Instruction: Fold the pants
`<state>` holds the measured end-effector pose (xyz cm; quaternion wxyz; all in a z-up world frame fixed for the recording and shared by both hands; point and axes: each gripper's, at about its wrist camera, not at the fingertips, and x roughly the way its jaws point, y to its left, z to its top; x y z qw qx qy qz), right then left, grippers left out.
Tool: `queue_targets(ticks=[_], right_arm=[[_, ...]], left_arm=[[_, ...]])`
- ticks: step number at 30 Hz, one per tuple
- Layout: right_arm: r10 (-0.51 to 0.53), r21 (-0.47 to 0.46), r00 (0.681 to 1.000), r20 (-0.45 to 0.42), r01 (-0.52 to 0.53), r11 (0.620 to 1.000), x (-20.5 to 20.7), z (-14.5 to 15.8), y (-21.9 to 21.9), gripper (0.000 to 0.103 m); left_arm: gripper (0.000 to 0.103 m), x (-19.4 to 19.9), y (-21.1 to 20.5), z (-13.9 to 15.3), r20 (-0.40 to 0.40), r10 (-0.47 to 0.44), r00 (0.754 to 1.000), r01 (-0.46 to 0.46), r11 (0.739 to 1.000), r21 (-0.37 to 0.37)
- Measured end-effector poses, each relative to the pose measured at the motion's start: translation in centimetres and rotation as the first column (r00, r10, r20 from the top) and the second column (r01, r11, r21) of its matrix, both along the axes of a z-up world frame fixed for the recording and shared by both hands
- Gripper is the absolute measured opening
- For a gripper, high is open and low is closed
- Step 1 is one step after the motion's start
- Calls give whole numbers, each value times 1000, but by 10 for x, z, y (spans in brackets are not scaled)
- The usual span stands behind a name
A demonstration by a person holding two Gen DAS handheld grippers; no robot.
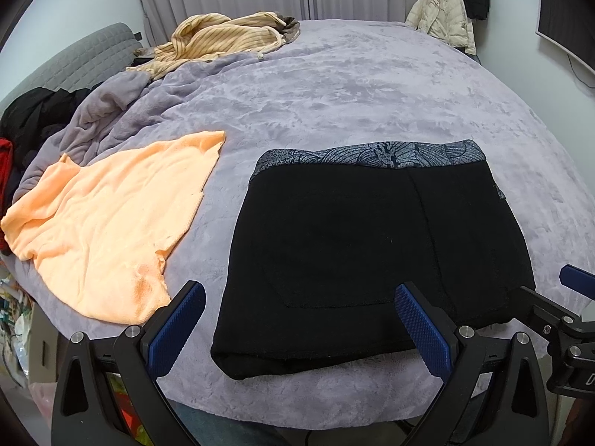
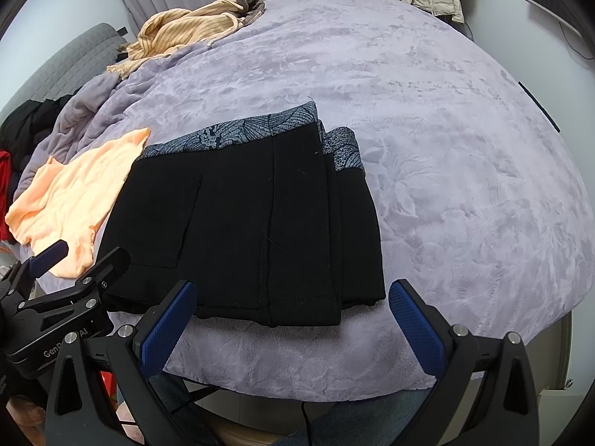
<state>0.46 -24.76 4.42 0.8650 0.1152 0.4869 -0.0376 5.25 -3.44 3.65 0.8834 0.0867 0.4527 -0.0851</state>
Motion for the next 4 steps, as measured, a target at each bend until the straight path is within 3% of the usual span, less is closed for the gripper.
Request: queue_targets(ticks=[4], right_arm=[[1, -1, 1000, -1, -1, 1000, 0, 0, -1, 103]], left_arm=[[102, 0, 0, 1, 1, -14, 1000, 14, 1000, -4]])
